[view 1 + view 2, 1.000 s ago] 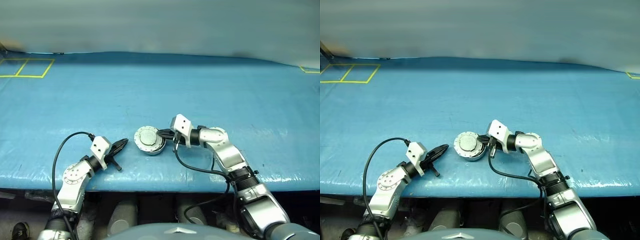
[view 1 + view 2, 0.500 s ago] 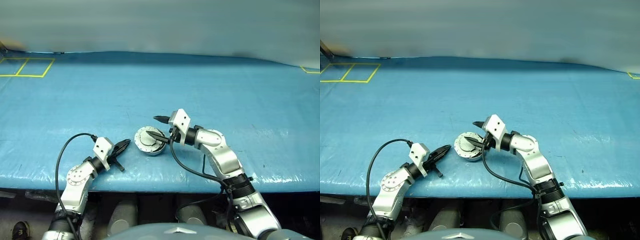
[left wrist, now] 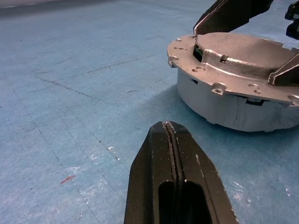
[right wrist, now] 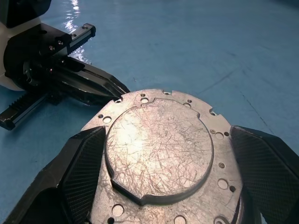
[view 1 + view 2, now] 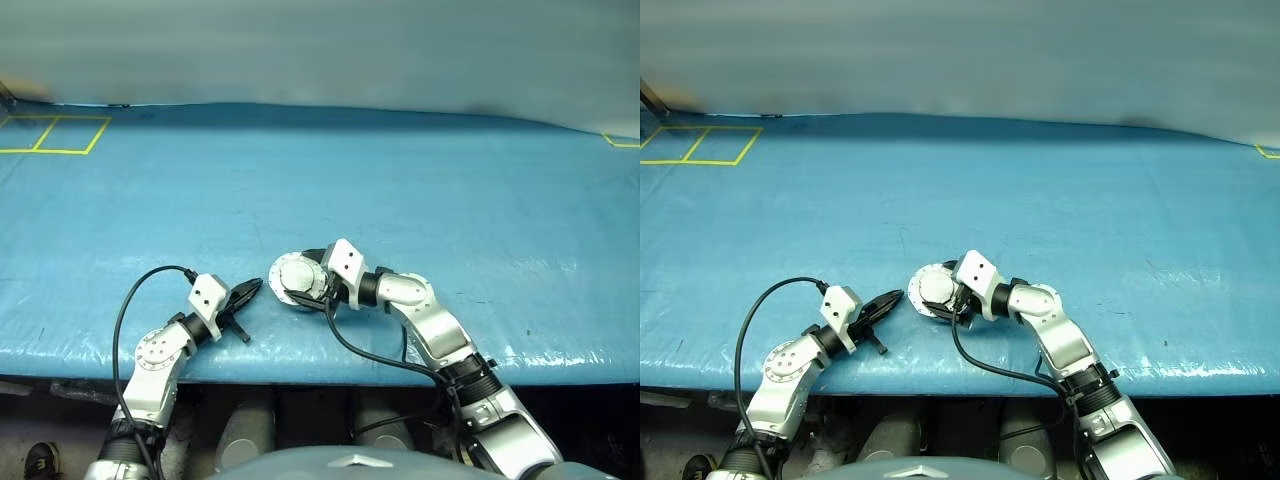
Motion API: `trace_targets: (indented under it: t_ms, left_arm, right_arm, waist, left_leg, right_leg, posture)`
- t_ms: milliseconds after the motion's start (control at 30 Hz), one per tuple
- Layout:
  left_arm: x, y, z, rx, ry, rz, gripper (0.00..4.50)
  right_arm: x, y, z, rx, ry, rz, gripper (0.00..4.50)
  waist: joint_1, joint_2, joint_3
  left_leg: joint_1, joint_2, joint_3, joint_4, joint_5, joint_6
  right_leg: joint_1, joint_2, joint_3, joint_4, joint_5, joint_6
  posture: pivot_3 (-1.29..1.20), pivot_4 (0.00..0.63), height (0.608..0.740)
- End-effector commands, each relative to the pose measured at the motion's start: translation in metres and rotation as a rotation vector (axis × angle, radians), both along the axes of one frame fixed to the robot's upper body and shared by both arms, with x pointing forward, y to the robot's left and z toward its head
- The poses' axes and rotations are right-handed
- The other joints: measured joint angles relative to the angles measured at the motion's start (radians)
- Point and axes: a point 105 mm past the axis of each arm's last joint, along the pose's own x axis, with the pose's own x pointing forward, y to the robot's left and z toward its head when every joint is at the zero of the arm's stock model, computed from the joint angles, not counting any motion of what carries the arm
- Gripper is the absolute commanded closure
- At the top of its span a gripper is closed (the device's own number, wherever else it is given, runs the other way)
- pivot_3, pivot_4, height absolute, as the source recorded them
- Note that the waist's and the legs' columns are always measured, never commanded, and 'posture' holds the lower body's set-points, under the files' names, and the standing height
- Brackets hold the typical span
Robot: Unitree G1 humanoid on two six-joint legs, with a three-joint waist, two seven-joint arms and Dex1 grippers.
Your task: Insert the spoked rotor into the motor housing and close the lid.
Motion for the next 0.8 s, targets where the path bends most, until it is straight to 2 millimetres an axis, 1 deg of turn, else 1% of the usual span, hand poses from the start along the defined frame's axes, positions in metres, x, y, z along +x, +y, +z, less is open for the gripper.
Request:
trace_targets:
  t_ms: [33,67,100,133,200,233,333,433,567,700,800]
  left_arm:
    - [-0.001,0.0,0.002,0.016,-0.018,-0.002,4.5]
    - [-0.001,0.0,0.002,0.018,-0.018,-0.001,4.5]
    - [-0.001,0.0,0.002,0.02,-0.018,0.001,4.5]
    - [-0.001,0.001,0.002,0.02,-0.017,0.003,4.5]
    - [-0.001,0.001,0.001,0.021,-0.017,0.005,4.5]
    - [-0.001,0.001,0.001,0.021,-0.017,0.006,4.5]
    - [-0.001,0.0,0.001,0.02,-0.015,0.005,4.5]
    - [-0.001,0.0,0.001,0.018,-0.013,0.003,4.5]
    - [-0.001,-0.001,-0.001,0.018,-0.011,0.002,4.5]
    - [-0.001,-0.001,-0.001,0.014,-0.013,0.008,4.5]
    - [-0.002,-0.002,-0.002,0.01,-0.01,0.009,4.5]
  right_arm:
    - [0.001,0.002,0.0,-0.002,-0.019,-0.003,0.01]
    - [0.002,0.001,0.001,0.005,-0.018,-0.009,0.01]
    - [0.001,0.001,0.001,0.009,-0.016,0.002,0.39]
    - [0.0,0.001,0.003,0.015,-0.013,0.012,0.6]
    - [0.0,0.0,0.008,0.043,-0.007,0.011,1.27]
    - [0.0,-0.002,0.01,0.047,-0.01,0.009,1.5]
    - [-0.001,-0.005,0.016,0.047,-0.016,0.035,1.5]
    - [-0.001,-0.006,0.026,0.059,-0.015,0.057,1.5]
    - [-0.004,-0.005,0.037,0.048,-0.02,0.103,1.5]
    - [-0.008,-0.002,0.035,0.004,-0.027,0.142,1.5]
    - [-0.003,-0.005,0.023,-0.068,-0.041,0.115,1.5]
  waist:
    - [0.0,0.0,0.0]
    - [0.0,0.0,0.0]
    - [0.0,0.0,0.0]
    - [0.0,0.0,0.0]
    - [0.0,0.0,0.0]
    - [0.0,0.0,0.0]
    - [0.001,0.0,0.0]
    - [0.002,0.0,0.0]
    - [0.002,0.0,0.0]
    - [0.003,0.0,0.0]
    - [0.004,0.0,0.0]
  left_leg:
    - [0.0,0.0,0.0,0.0,0.0,0.0]
    - [0.0,0.0,0.0,0.0,0.0,0.0]
    - [0.0,0.0,0.0,0.0,0.0,0.0]
    - [0.0,0.0,0.0,0.0,0.0,0.0]
    - [0.0,0.0,0.0,0.0,0.0,0.0]
    - [0.0,0.0,0.0,0.0,0.0,0.0]
    - [0.0,0.0,0.0,0.0,0.0,0.0]
    - [0.0,0.0,0.0,0.0,0.0,0.0]
    - [0.0,0.0,0.0,0.0,0.0,0.0]
    - [0.0,0.0,0.0,0.0,0.0,0.0]
    - [-0.001,0.0,0.0,0.0,0.0,0.0]
  right_leg:
    - [0.0,0.0,0.0,0.0,0.0,0.0]
    - [0.0,0.0,0.0,0.0,0.0,0.0]
    - [0.0,0.0,0.0,0.0,0.0,0.0]
    - [0.0,0.0,0.0,0.0,0.0,0.0]
    - [0.0,0.0,0.0,0.0,0.0,0.0]
    - [0.0,0.0,0.0,0.0,0.0,0.0]
    - [0.0,0.0,0.0,0.0,0.0,0.0]
    - [0.0,0.0,0.0,0.0,0.0,0.0]
    - [0.0,0.0,0.0,0.0,0.0,0.0]
    - [0.0,0.0,0.0,0.0,0.0,0.0]
    - [-0.001,0.0,0.0,0.0,0.0,0.0]
  posture:
    - [0.0,0.15,0.74]
    - [0.0,0.15,0.74]
    - [0.0,0.15,0.74]
    - [0.0,0.15,0.74]
    - [0.0,0.15,0.74]
    - [0.0,0.15,0.74]
    - [0.0,0.15,0.74]
    - [0.0,0.15,0.74]
    - [0.0,0.15,0.74]
    - [0.0,0.15,0.74]
    - [0.0,0.15,0.74]
